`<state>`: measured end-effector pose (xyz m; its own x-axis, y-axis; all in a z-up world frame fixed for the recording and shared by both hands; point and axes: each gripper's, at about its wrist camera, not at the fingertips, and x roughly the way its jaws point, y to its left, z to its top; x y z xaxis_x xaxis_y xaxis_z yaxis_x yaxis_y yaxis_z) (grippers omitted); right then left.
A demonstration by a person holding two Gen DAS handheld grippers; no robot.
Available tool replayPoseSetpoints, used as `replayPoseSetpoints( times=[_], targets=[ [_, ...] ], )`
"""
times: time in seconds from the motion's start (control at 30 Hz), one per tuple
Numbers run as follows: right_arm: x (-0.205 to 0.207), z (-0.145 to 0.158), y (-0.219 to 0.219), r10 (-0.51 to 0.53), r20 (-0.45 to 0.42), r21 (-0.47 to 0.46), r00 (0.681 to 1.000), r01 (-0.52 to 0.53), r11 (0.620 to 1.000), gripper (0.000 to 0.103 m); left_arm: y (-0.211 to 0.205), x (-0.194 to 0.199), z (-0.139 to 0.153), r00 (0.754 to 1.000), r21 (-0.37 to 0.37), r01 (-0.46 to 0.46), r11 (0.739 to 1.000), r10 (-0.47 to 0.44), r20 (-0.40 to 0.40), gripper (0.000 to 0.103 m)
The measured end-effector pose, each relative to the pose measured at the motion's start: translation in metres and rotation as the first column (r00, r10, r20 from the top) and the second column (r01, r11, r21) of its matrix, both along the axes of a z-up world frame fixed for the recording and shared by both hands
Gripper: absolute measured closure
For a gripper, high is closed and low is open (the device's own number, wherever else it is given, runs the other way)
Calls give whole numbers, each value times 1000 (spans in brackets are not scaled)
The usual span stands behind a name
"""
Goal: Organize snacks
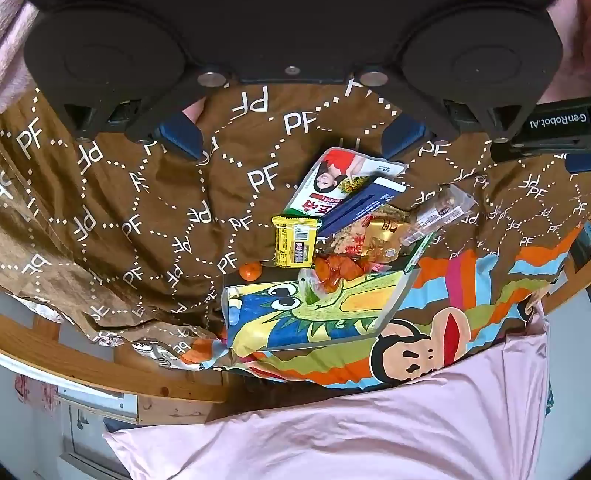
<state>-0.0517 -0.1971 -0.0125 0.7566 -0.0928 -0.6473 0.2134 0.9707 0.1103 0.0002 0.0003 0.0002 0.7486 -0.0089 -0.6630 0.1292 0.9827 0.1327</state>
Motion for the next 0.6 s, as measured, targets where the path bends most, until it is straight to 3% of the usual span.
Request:
replayPoseSetpoints(
  times=[0.6],
  targets=[
    [-2,-2,0,1,1,6,1000,-1,1000,1,0,0,0,1000,9,0,1000,0,2,0]
  ],
)
